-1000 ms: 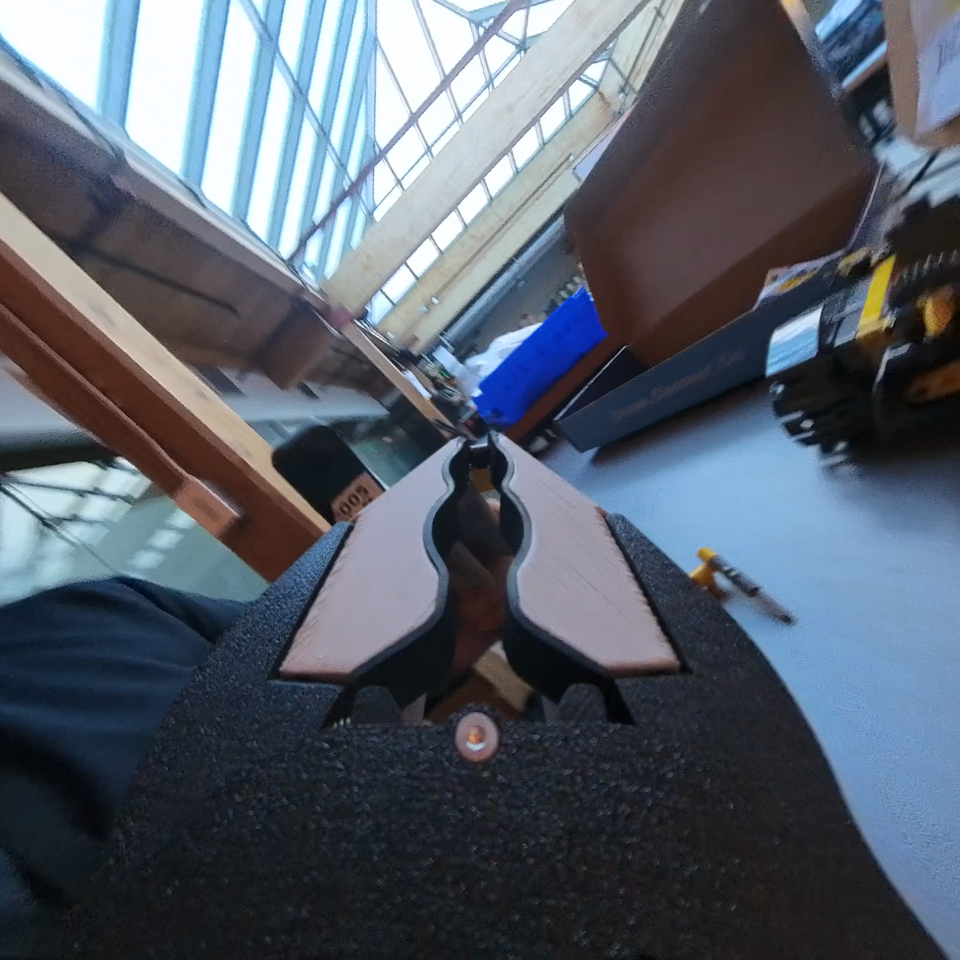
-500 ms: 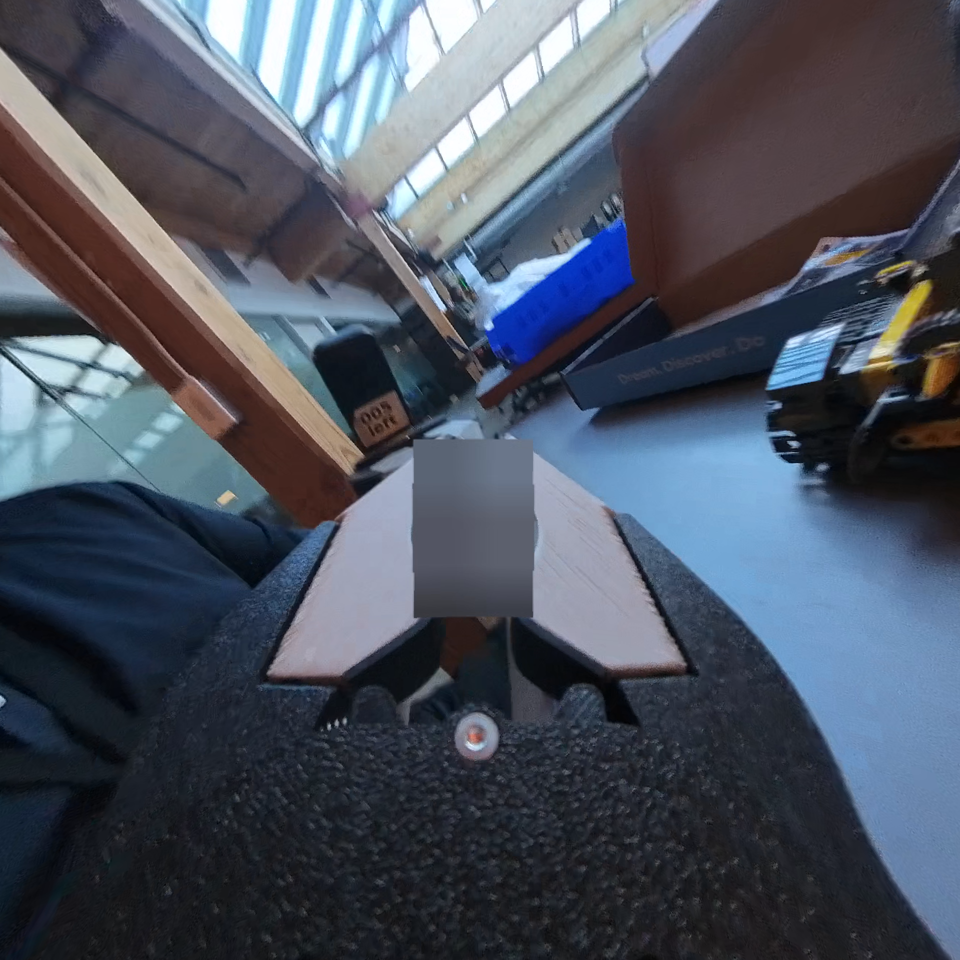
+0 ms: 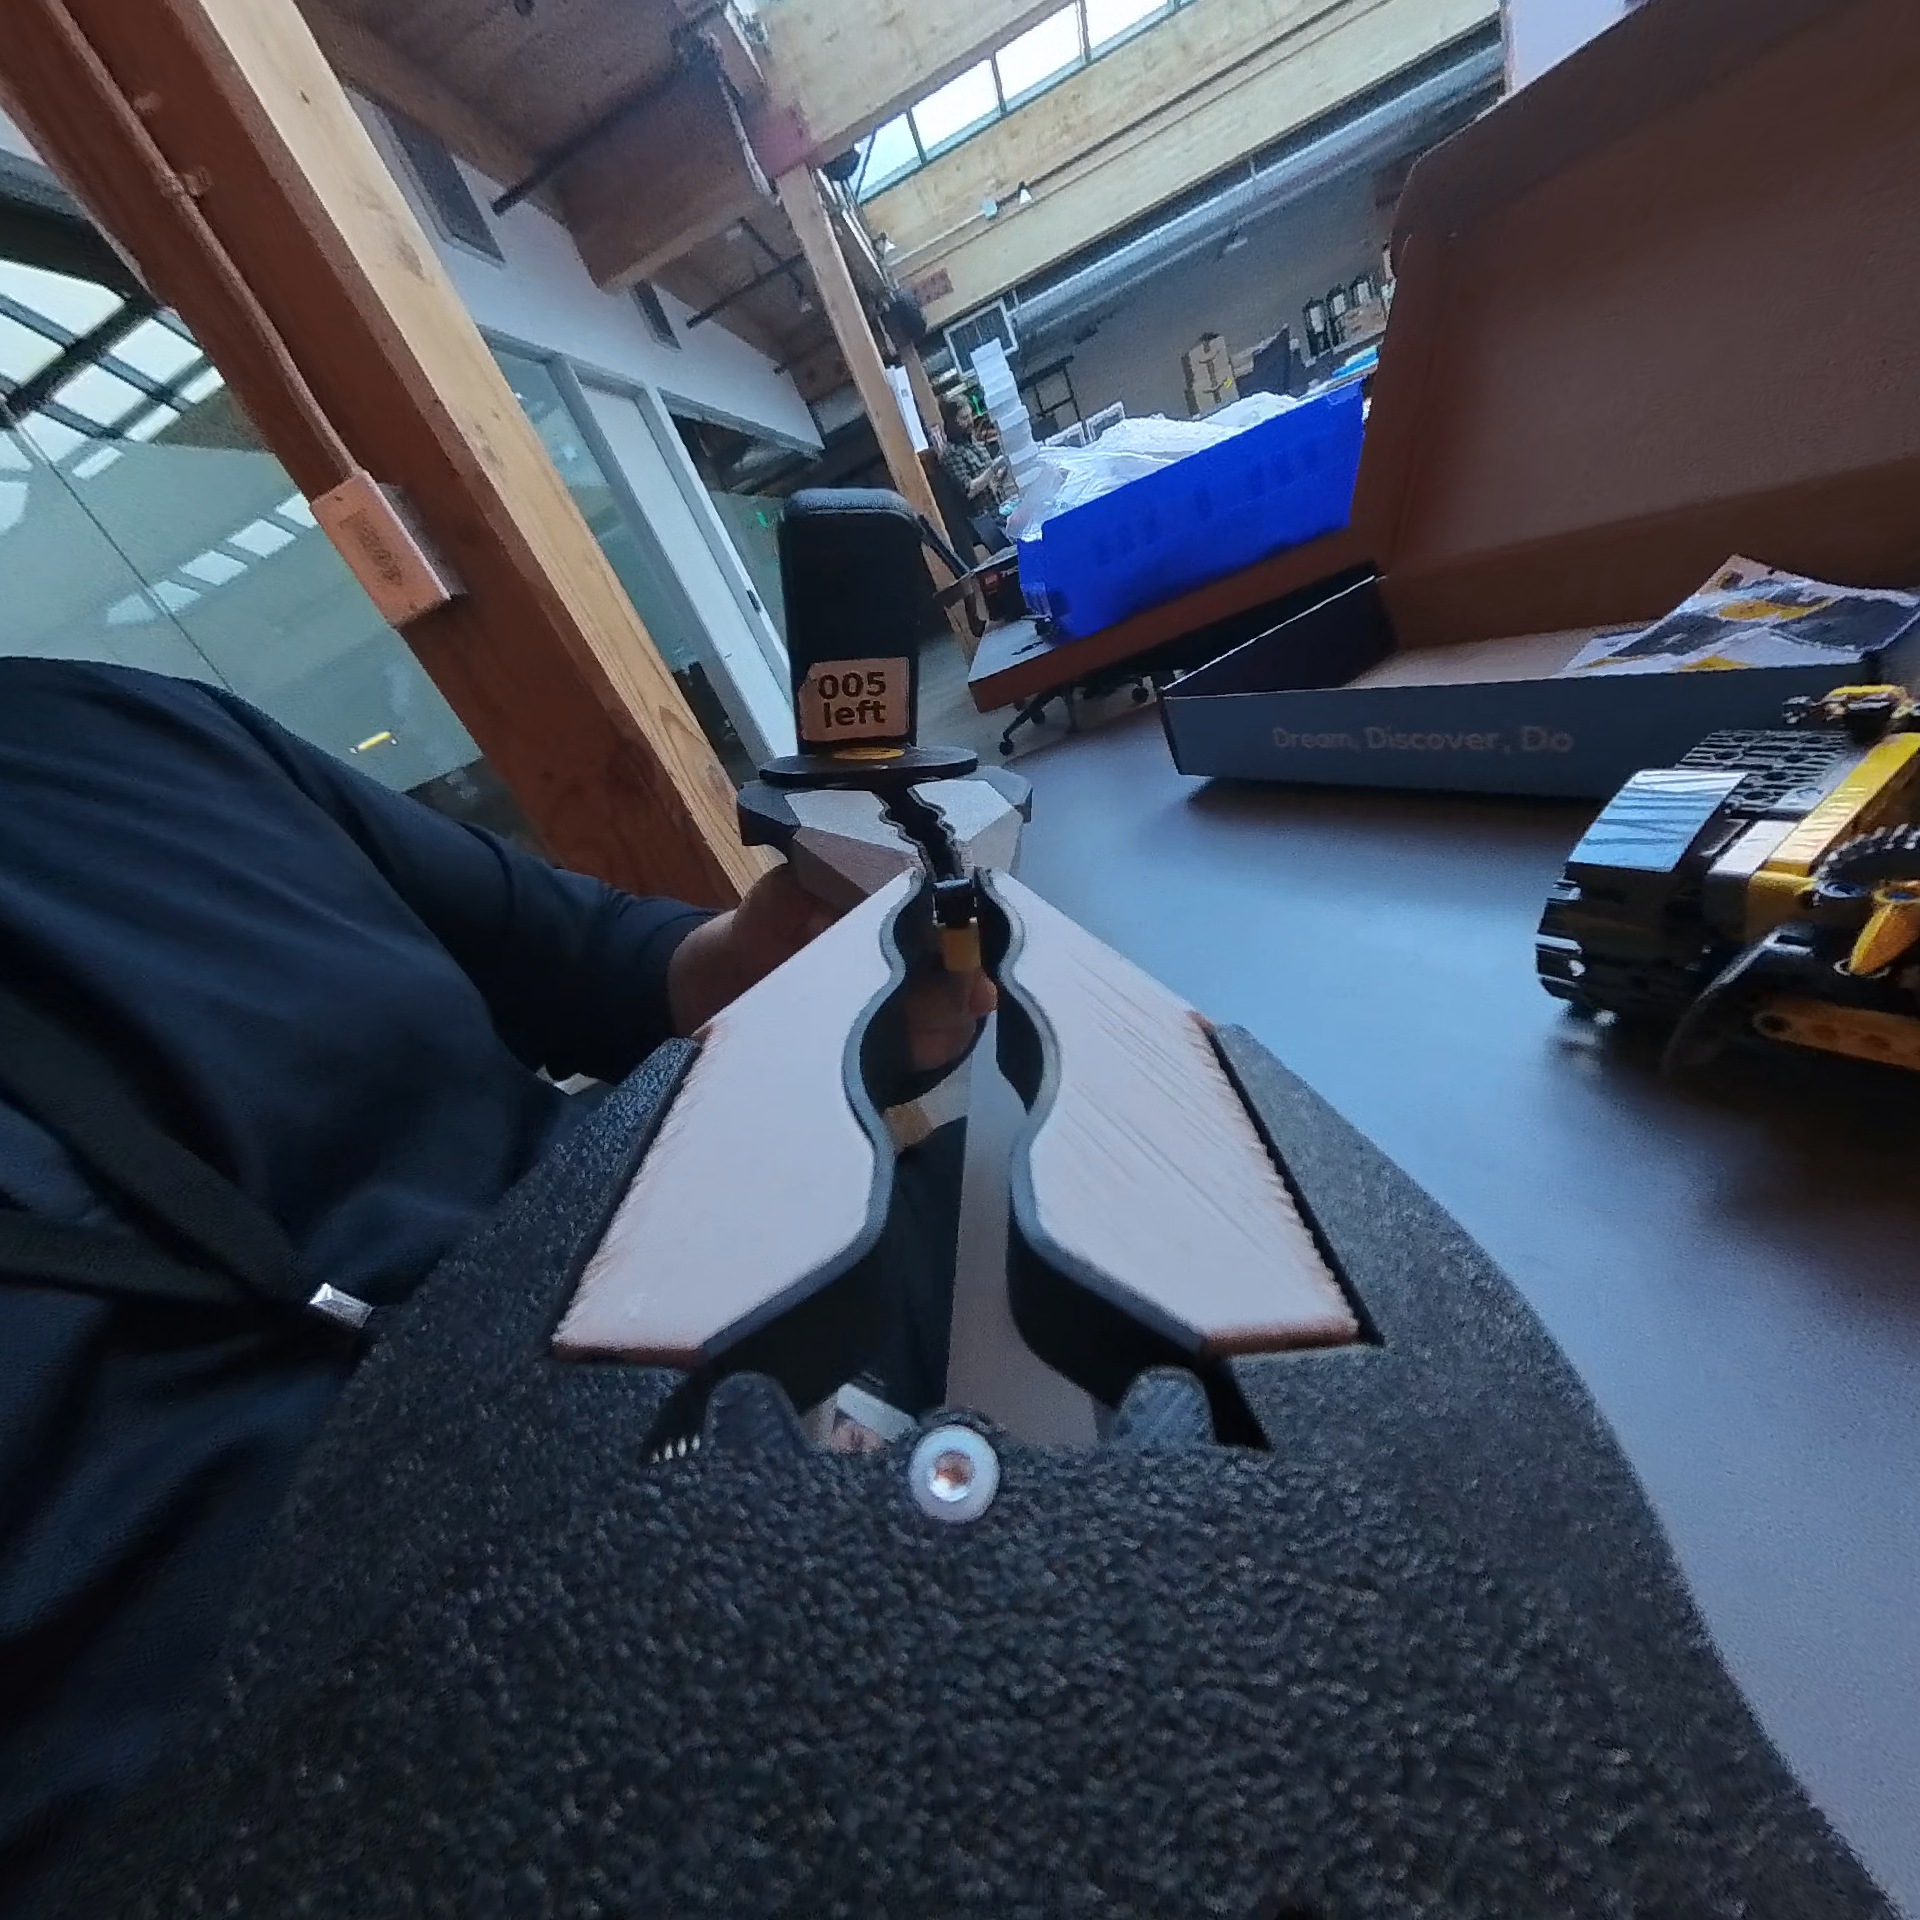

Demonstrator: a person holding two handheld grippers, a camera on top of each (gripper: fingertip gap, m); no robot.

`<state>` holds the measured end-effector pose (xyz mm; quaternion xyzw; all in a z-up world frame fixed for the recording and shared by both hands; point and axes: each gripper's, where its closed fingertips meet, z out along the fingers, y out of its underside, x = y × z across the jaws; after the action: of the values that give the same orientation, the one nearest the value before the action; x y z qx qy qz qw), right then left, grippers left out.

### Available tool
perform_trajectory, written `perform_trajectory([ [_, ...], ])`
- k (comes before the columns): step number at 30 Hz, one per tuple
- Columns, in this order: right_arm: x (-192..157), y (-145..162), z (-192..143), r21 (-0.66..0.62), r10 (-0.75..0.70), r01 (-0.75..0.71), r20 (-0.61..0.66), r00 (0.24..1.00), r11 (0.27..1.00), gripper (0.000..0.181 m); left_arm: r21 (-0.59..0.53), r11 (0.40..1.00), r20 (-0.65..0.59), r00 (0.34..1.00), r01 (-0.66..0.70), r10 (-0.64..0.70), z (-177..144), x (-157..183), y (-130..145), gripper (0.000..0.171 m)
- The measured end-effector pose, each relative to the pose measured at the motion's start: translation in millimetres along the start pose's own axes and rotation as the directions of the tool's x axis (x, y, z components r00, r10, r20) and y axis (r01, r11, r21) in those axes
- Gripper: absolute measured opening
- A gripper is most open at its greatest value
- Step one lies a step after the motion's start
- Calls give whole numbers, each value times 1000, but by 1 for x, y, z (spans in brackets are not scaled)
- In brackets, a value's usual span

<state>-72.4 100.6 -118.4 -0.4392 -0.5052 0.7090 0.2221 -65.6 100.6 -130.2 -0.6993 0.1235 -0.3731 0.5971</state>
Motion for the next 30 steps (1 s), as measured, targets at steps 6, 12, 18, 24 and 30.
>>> perform_trajectory([
  [6,2,0,1,22,51,-51,4,999,998,5,-8,998,10,998,-66,66,0,-1,-2,3],
  [12,1,3,5,35,88,-89,29,996,995,5,-21,997,-1,997,-72,72,1,0,1,4],
  [18,-3,7,5,-8,77,-76,54,996,997,13,-5,998,-12,998,-63,63,-3,3,-3,3],
  [24,-7,8,5,-16,56,-55,59,997,998,9,-34,996,-29,997,-79,78,-1,7,1,3],
  [30,-5,10,6,-28,7,-6,21,1000,1000,5,-37,995,-17,996,-94,93,-1,6,5,3],
])
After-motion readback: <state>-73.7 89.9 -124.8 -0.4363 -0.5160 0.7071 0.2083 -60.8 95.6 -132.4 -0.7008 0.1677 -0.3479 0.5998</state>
